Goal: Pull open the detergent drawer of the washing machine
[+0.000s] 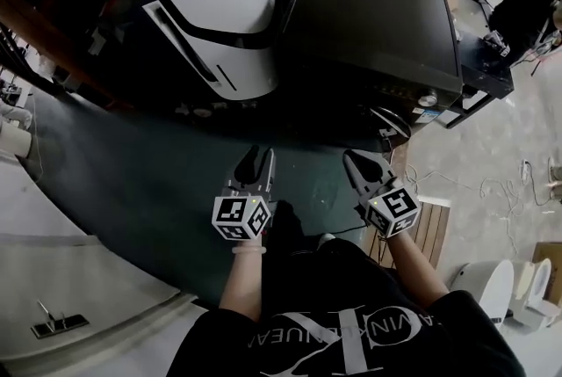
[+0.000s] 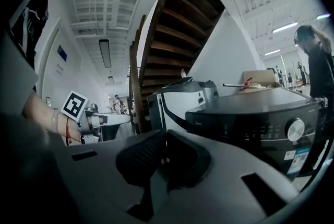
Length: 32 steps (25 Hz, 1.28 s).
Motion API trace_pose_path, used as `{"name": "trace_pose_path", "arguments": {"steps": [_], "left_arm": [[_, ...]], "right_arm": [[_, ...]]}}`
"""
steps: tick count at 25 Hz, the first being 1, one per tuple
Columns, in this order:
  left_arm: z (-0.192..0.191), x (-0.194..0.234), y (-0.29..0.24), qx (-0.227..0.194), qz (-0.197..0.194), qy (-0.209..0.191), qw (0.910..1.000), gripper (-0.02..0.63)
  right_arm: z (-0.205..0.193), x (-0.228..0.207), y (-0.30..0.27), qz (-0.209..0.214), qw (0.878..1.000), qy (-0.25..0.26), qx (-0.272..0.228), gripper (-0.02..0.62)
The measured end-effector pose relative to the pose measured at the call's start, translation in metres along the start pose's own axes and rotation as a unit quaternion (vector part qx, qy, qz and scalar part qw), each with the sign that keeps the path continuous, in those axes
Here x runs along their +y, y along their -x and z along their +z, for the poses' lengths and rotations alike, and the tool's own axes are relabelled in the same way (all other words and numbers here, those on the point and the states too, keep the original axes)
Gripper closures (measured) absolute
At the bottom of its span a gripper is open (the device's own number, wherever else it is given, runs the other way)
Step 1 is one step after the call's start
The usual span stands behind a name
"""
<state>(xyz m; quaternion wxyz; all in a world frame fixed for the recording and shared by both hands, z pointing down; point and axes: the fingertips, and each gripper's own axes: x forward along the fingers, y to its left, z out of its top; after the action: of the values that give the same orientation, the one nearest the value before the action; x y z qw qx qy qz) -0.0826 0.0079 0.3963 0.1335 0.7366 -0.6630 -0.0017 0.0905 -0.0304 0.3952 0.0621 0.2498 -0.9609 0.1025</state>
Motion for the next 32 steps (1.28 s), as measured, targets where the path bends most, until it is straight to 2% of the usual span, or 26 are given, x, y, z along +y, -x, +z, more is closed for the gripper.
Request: {"name": "trace_pose_path", "arguments": {"steps": [9, 16, 25, 32], "left_arm": [[-0.002, 0.006, -0.093, 0.048, -0.082, 0.002, 0.9955, 0.488], [-0.017, 0.023, -0.151, 0.096, -0.129, 0.01, 0.987, 0.488], [-0.056, 0.037, -0.208, 0.137, -0.164, 0.083, 0.9735, 0.488], [-0.08, 0.046, -0.244, 0.132, -0.175, 0.17, 0.9608, 0.488]], "right_arm": [[-0.003, -0.04, -0.032, -0.068, 0.998, -0.018, 0.002, 0.581], [-0.004, -0.066, -0.071, -0.108, 0.993, -0.052, -0.005, 0.581], [-0.023, -0.097, -0.107, -0.143, 0.986, -0.087, 0.001, 0.581], [-0.041, -0.103, -0.131, -0.144, 0.984, -0.102, 0.016, 0.581]]}}
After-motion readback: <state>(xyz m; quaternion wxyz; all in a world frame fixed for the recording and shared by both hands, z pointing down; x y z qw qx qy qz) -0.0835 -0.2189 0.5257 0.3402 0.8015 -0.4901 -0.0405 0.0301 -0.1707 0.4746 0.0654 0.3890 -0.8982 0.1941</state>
